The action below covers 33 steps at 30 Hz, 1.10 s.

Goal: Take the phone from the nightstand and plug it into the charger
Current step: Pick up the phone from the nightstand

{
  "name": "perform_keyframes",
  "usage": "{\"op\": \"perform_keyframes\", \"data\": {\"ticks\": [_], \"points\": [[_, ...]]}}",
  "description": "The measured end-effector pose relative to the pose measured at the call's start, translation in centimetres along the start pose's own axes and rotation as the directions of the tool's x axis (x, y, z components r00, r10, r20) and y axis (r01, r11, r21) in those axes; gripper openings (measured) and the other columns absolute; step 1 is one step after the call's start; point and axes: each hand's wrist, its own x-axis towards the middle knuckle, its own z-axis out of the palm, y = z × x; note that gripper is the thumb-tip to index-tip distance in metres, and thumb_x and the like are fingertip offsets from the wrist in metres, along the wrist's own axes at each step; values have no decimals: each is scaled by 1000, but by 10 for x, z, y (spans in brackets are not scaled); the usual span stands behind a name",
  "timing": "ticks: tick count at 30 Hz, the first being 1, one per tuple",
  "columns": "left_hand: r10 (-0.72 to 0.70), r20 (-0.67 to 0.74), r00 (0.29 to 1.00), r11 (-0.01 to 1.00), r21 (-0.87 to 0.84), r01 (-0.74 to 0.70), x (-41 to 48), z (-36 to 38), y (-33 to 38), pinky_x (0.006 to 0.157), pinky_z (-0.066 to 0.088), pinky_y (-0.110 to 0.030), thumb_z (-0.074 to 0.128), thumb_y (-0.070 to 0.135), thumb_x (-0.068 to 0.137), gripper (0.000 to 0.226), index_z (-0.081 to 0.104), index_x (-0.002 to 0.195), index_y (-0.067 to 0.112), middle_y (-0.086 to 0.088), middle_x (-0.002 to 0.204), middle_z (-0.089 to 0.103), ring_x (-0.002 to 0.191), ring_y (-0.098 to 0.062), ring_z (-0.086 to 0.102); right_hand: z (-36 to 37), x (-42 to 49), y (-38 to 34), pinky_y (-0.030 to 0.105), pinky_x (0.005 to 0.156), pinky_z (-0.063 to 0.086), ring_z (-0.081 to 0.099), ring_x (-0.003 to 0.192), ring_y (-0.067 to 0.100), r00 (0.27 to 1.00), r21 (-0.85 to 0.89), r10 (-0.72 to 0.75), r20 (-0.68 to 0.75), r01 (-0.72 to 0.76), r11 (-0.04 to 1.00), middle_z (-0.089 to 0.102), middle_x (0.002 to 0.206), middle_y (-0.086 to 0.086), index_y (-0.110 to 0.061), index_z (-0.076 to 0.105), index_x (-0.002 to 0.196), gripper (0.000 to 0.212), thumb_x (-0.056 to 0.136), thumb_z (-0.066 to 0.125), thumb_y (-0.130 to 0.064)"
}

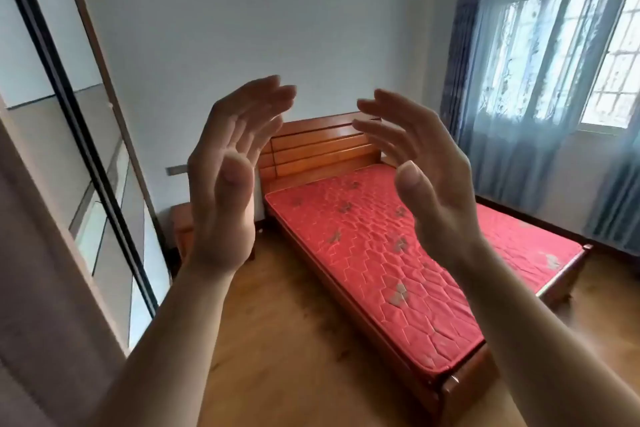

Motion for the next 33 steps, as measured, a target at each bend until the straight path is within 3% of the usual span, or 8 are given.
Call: {"op": "perform_keyframes", "data": {"ticks": [6,13,33], "points": [[4,-105,994,996,94,5,22,-62,-76,120,42,-57,44,82,91,85,42,144,16,1,152,51,141,-33,55,50,56,85,56,113,49,63,135,31,1000,20,-8,23,7,1000,58,149,17,-1,44,149,87,93,57,-67],[18,-143,990,993,117,-2,69,-131,-168,119,44,-55,44,85,87,93,40,146,13,0,152,50,140,-35,56,95,129,183,48,112,52,64,134,29,999,90,-35,26,32,995,59,149,15,-1,45,149,88,93,56,-68],[16,-167,986,978,206,19,211,-197,-473,115,44,-47,54,85,81,88,48,135,16,-3,137,59,132,-25,58,113,312,523,49,113,50,62,137,29,990,276,-122,74,98,956,59,150,12,-7,47,148,83,93,54,-69]]}}
